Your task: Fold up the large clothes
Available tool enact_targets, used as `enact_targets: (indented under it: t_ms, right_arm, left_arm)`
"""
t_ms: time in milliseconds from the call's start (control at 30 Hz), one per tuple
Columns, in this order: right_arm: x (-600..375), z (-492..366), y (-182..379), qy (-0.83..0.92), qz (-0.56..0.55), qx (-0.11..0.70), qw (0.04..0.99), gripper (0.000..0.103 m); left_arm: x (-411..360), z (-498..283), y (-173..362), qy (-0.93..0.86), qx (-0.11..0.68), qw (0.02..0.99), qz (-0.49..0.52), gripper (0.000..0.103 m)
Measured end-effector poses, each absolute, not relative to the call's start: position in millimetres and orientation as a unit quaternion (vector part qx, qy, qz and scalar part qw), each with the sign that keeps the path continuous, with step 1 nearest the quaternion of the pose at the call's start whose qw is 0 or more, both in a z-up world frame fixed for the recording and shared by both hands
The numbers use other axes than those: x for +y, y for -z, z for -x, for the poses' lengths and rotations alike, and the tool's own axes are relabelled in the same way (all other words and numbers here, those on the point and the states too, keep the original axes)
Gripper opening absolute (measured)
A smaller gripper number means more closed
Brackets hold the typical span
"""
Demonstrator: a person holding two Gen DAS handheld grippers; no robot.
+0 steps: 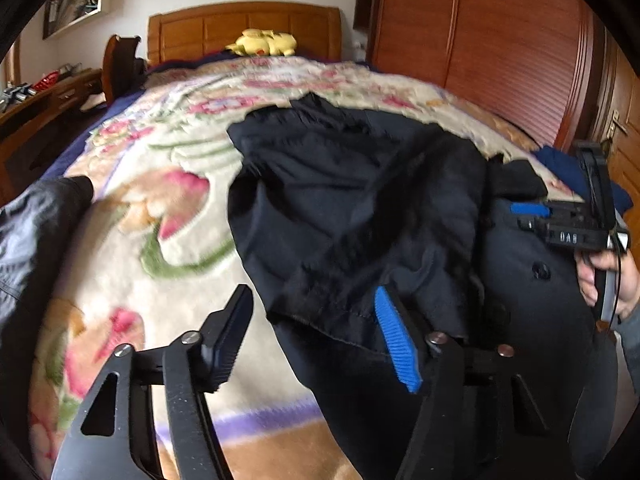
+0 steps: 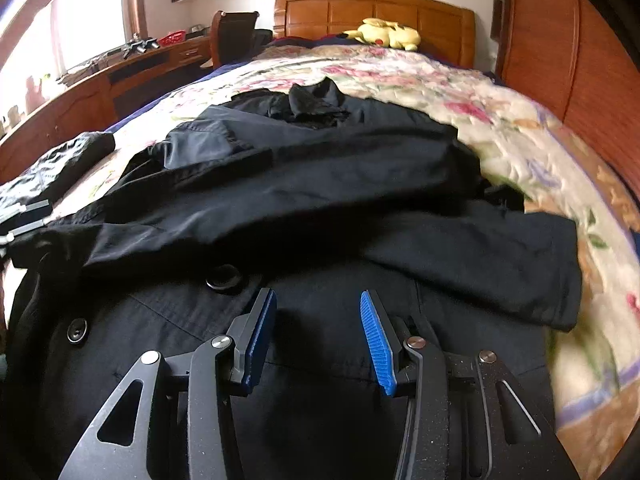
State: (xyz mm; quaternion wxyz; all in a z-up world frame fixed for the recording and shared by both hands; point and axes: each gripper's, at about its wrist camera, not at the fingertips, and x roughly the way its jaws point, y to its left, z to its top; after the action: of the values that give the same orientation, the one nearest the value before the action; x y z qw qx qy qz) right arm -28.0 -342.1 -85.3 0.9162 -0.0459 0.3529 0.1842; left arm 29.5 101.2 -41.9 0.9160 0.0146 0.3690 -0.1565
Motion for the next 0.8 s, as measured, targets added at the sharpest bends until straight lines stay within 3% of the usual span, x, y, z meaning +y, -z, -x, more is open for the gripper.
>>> enact_targets:
  t_ms: [100, 267, 367, 800]
  right_arm:
    - [-349.1, 20.1, 89.1, -0.189, 0.031, 0.356, 0.915, 0.046]
    - [-349.9, 17.2, 92.8, -0.19, 0.032, 0.352, 0.916, 0.046]
    - [-352.1, 18.4, 95.0, -0.191, 0.031, 0.349, 0.917, 0.047]
    - [-358.4, 19.4, 96.1, -0.196, 0.02, 0.351, 0.915, 0.047]
  left_arm:
    - [98.4, -27.5, 45.2, 0.159, 0.377, 0.912, -0.016, 0.054]
    - [94.0, -24.6, 42.2, 0.154, 0.371, 0.915, -0.034, 0.025]
    - [95.3, -25.2, 38.7, 0.158, 0.366, 0.917, -0.037, 0.013]
    - [117.6, -51.9, -13.6, 0.092, 0.282, 0.954, -0.039, 0.008]
